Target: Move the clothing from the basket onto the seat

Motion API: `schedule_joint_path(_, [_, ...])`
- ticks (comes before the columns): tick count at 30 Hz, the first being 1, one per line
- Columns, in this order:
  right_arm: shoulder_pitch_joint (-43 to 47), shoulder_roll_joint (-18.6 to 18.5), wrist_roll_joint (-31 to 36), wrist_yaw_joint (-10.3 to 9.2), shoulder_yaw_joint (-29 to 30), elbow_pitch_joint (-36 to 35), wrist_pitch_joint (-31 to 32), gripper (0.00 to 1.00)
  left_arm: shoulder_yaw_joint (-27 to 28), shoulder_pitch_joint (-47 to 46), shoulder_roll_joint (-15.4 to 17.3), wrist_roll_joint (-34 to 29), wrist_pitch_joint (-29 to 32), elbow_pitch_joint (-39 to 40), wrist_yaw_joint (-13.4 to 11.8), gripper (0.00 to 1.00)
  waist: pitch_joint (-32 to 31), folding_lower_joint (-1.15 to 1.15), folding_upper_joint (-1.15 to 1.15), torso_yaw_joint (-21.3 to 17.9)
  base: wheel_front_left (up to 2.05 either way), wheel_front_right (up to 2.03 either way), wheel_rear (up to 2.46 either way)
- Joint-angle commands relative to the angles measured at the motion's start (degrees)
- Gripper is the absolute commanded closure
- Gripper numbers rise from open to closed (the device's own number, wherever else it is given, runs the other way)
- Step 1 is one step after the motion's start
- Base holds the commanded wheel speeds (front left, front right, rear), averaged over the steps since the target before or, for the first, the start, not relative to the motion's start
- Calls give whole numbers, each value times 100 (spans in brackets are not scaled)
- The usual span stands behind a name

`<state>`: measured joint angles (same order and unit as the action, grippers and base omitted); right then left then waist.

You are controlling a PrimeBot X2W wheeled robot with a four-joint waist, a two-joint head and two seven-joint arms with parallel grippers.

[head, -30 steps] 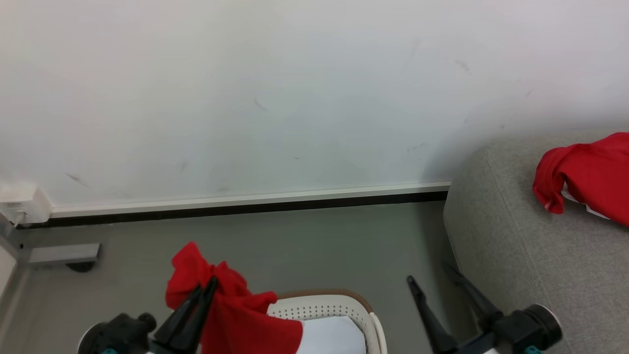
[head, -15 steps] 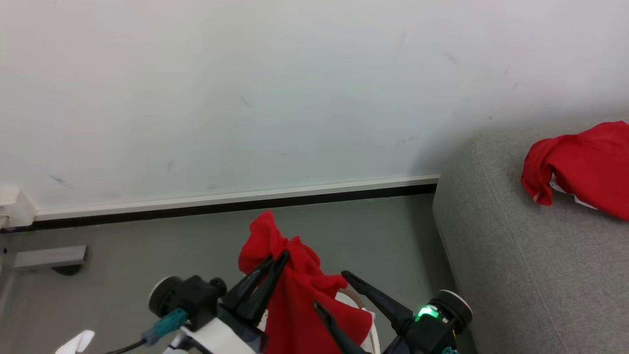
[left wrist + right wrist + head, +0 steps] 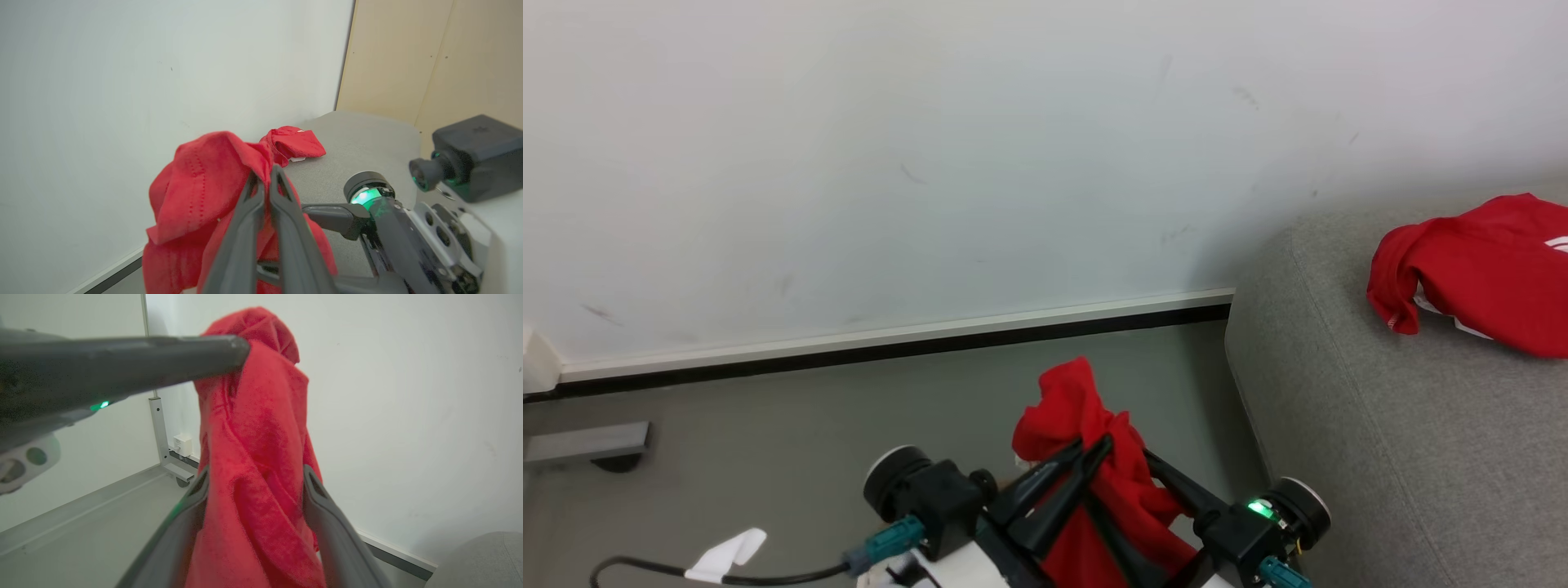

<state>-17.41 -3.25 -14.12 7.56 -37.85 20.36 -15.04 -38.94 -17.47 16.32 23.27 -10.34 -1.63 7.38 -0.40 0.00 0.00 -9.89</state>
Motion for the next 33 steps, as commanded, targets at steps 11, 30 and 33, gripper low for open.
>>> schedule_joint_path(11, [-135,31,-402,-15,218,189,-11,100,-245,78,146,220,89,449,-76,1,-53,0,0,-83,0,0,0])
schedule_joint_path(30, [295,-645,-462,-15,1684,-950,379,100,-327,150,-371,-2,-461,-859,-164,0,190,0,0,-789,0,0,0])
schedule_joint_path(33, [438,-646,-433,-15,1879,-1109,421,100,-317,150,-496,-13,-479,-1016,-150,0,269,0,0,-974,0,0,0])
